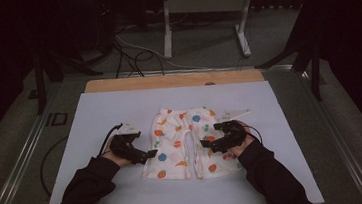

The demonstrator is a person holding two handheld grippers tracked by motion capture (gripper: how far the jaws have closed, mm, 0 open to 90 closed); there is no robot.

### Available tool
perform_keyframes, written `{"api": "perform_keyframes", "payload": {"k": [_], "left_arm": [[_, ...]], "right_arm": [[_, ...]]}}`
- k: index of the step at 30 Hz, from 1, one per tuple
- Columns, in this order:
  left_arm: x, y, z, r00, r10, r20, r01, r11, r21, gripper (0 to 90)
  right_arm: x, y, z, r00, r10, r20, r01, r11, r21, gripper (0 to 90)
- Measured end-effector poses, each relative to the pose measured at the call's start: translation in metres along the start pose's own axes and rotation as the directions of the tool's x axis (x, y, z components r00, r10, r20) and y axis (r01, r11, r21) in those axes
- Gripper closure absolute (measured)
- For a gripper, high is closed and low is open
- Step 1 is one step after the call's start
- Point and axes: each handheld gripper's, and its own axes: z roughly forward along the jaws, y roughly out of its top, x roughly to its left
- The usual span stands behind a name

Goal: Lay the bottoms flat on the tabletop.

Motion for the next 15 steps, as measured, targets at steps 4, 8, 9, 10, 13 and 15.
{"api": "perform_keyframes", "payload": {"k": [4, 8, 9, 10, 13, 15], "left_arm": [[-0.008, -0.02, -0.01, 0.9999, 0.005, -0.009, -0.005, 1.0, 0.0, 0.1], [-0.015, -0.037, -0.021, 1.0, 0.003, -0.009, -0.003, 1.0, 0.003, 0.2], [-0.017, -0.041, -0.025, 0.9999, 0.0, -0.011, 0.0, 1.0, -0.002, 0.2], [-0.018, -0.043, -0.028, 0.9999, 0.001, -0.014, -0.001, 1.0, -0.001, 0.2], [-0.021, -0.051, -0.042, 0.9992, 0.016, -0.038, -0.016, 0.9999, 0.003, 0.2], [-0.021, -0.056, -0.05, 0.9989, 0.006, -0.046, -0.006, 0.9999, -0.013, 0.2]], "right_arm": [[0.009, -0.012, -0.012, 0.9992, -0.036, 0.015, 0.036, 0.999, 0.001, 10.2], [0.016, -0.025, -0.022, 0.9986, -0.052, 0.01, 0.052, 0.999, -0.015, 10.2], [0.017, -0.027, -0.024, 0.9986, -0.053, 0.002, 0.053, 0.998, -0.021, 10.1], [0.019, -0.031, -0.027, 0.9984, -0.055, -0.013, 0.055, 0.998, -0.019, 10.1], [0.026, -0.042, -0.037, 0.9977, -0.065, -0.017, 0.065, 0.998, -0.021, 10.1], [0.028, -0.047, -0.044, 0.9972, -0.074, -0.01, 0.074, 0.997, -0.028, 10.1]]}}
